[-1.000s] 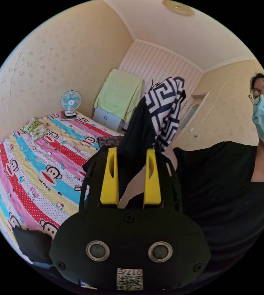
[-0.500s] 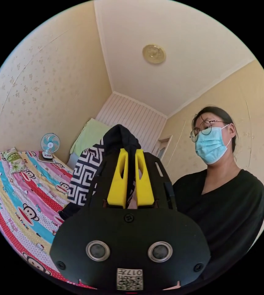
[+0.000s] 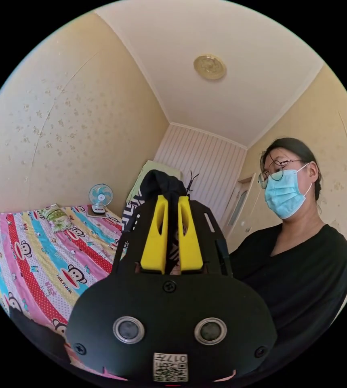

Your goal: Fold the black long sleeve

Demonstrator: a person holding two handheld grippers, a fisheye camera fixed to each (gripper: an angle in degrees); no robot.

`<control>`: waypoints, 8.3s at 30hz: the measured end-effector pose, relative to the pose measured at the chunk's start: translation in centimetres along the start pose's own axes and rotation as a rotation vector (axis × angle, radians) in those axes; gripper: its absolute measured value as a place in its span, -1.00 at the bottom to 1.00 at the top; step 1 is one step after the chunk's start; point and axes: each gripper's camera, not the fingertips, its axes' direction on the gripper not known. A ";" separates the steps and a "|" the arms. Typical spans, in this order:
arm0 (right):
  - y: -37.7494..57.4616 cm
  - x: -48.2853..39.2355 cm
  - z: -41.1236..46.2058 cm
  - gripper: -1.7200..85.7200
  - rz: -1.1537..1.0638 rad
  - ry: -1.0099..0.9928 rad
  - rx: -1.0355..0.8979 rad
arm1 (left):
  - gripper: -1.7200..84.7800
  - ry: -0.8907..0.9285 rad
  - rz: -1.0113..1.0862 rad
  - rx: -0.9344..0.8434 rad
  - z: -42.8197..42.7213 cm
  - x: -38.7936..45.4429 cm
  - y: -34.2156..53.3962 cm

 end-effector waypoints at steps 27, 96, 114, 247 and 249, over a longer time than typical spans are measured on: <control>6.6 -5.5 -7.5 -0.88 -0.078 0.492 -0.111 | -0.97 -0.134 -0.212 -0.155 -20.0 -3.6 7.6; 34.2 27.3 -19.5 -0.75 0.969 1.672 -0.709 | -0.67 -0.347 -1.317 -0.804 -40.5 -50.0 35.7; 50.9 29.1 -11.6 -0.87 1.224 0.919 -1.078 | -0.93 -0.079 -1.657 -0.308 -48.4 -45.0 40.0; 53.9 50.8 -1.4 -0.81 0.871 0.566 -0.821 | -0.95 -0.724 -1.845 1.143 -73.3 -47.2 43.1; 53.4 51.3 -1.5 -0.80 0.826 0.652 -0.822 | -0.97 -0.705 -1.816 1.151 -73.3 -46.5 43.0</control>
